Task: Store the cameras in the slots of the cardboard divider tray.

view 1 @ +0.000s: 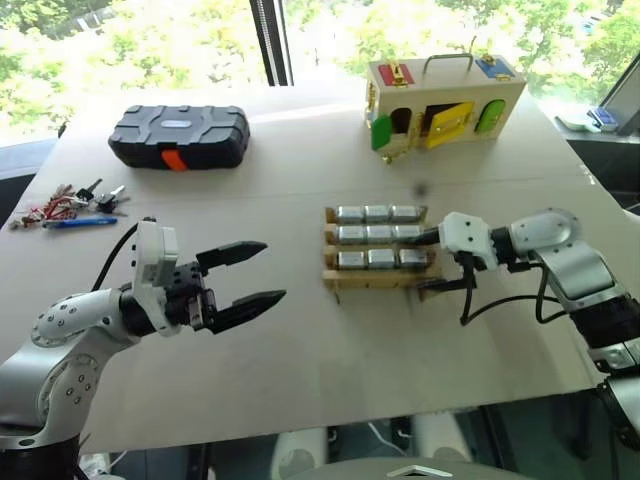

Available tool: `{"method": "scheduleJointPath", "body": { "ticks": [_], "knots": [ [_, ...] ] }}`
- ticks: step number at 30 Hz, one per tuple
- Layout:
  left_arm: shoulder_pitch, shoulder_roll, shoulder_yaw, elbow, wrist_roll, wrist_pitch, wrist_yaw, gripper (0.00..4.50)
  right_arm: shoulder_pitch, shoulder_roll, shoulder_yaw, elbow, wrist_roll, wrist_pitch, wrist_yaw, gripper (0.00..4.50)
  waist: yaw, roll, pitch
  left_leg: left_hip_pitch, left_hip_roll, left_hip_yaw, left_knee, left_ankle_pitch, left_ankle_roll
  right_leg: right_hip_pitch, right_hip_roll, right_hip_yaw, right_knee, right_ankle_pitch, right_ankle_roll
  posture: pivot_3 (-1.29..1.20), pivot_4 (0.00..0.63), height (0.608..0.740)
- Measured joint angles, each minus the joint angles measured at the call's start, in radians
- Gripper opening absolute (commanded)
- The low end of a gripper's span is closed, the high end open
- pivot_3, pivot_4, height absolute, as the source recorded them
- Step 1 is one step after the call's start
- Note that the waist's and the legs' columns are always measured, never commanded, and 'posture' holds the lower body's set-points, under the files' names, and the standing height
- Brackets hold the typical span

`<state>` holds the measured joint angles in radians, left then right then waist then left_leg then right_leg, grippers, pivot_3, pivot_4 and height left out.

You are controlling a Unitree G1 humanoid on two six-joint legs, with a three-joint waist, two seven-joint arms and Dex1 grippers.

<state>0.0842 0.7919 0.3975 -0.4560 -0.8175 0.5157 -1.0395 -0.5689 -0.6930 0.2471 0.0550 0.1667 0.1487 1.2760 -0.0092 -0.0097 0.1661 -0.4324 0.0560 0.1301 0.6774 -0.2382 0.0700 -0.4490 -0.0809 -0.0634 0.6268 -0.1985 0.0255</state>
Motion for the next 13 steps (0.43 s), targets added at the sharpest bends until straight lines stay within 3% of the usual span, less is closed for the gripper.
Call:
{"method": "scheduleJointPath", "body": {
  "ticks": [1,2,4,8,10,13],
  "knots": [
    [0.001,-0.004,-0.001,-0.004,0.004,0.009,0.032,4.5,0.024,-0.01,-0.039,-0.053,0.025,0.031,-0.023,4.49,0.002,0.0,0.0,0.0,0.0,0.0,0.0,0.0,0.0,0.0,0.0,0.0,0.0,0.0,0.0,0.0,0.15,0.74],
    [0.037,-0.042,0.005,-0.034,0.04,0.028,0.148,4.5,0.212,-0.054,-0.289,-0.349,0.161,0.211,-0.136,4.49,0.021,-0.001,0.0,0.0,-0.002,-0.001,-0.004,0.0,0.0,0.0,-0.003,0.0,-0.001,0.0,0.0,0.0,0.15,0.74],
    [0.066,-0.056,0.01,-0.036,0.044,0.045,0.188,4.5,0.359,-0.069,-0.459,-0.531,0.238,0.335,-0.218,4.49,0.027,-0.002,-0.001,-0.001,-0.002,-0.002,-0.006,0.0,0.0,0.0,-0.004,-0.002,-0.002,0.0,0.0,0.0,0.15,0.74],
    [0.102,-0.059,0.044,-0.036,0.036,0.061,0.22,4.5,0.68,-0.016,-0.676,-0.828,0.318,0.49,-0.355,4.49,0.028,-0.002,-0.002,0.001,-0.001,-0.002,-0.007,-0.002,0.003,0.0,-0.004,-0.003,-0.002,-0.001,0.001,0.0,0.15,0.74],
    [0.126,-0.059,0.06,-0.023,0.042,0.063,0.22,4.5,0.831,0.02,-0.732,-0.918,0.323,0.524,-0.403,4.49,0.022,-0.001,-0.002,0.002,-0.001,-0.001,-0.007,-0.002,0.003,0.0,-0.004,-0.002,-0.002,-0.003,0.004,0.0,0.15,0.74],
    [0.124,-0.059,0.063,0.0,0.047,0.063,0.22,4.5,0.921,0.049,-0.756,-0.965,0.319,0.52,-0.456,4.49,0.014,-0.002,-0.002,0.006,0.0,0.0,-0.007,-0.002,0.003,0.001,-0.01,-0.005,-0.002,-0.003,0.004,0.0,0.15,0.74]
  ]
}}
